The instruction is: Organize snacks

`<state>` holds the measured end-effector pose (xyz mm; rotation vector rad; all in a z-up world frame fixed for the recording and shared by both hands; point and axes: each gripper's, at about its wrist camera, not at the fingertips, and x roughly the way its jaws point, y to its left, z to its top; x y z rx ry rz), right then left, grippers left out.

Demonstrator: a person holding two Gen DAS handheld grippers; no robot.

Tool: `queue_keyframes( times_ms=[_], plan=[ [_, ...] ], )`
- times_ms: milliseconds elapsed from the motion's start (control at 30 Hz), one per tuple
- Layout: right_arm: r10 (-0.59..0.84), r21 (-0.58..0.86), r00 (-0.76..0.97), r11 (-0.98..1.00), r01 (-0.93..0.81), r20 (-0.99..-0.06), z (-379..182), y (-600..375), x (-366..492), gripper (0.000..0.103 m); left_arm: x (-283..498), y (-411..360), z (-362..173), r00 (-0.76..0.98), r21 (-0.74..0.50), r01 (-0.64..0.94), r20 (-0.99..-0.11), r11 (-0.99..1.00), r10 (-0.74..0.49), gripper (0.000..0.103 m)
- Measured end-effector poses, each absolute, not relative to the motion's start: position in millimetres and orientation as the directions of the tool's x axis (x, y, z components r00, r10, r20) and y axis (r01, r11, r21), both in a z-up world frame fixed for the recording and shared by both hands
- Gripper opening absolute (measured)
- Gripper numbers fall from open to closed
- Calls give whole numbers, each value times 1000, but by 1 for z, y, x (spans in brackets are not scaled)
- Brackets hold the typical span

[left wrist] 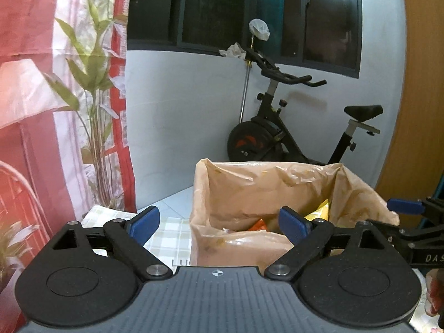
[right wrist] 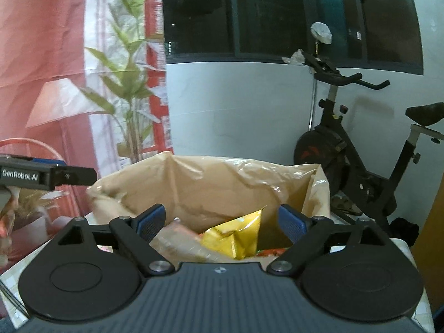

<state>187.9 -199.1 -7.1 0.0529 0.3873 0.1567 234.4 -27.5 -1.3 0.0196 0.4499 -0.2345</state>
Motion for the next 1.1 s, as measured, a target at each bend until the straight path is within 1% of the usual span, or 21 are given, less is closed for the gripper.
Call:
queue_keyframes(
  times_ms=[133, 267, 367, 500, 600, 733, 933, 1100],
  plan=[
    [187, 88, 911, 982, -166, -368, -4, -196, 170, 90, 217, -22, 4, 878, -30, 231, -424, 973, -222, 94],
    [204, 113, 910, 978, -175, -361, -7, -196, 153, 90, 201, -16, -1, 879, -47, 235, -415, 971, -233, 94],
    [203, 121, 911, 978, -170, -360, -13, -198, 142, 90, 190, -14, -12, 881, -48, 228, -415, 972, -227, 94],
    [185, 100, 913, 982, -160, -363, -23, -196, 129, 90, 172, -15, -30, 885, -16, 232, -412, 973, -217, 94],
    [185, 91, 915, 982, -163, -358, -31, -194, 120, 90, 161, -16, -45, 877, -17, 239, -424, 971, -224, 94],
    [182, 61, 916, 983, -172, -358, -45, -188, 109, 90, 147, -20, -61, 877, 19, 244, -431, 970, -212, 94],
    [182, 73, 912, 983, -167, -366, -67, -180, 99, 90, 129, -28, -77, 873, 32, 274, -427, 961, -235, 94],
    [180, 54, 907, 984, -172, -380, -85, -171, 92, 90, 121, -36, -94, 862, 48, 291, -446, 955, -241, 93]
  ],
)
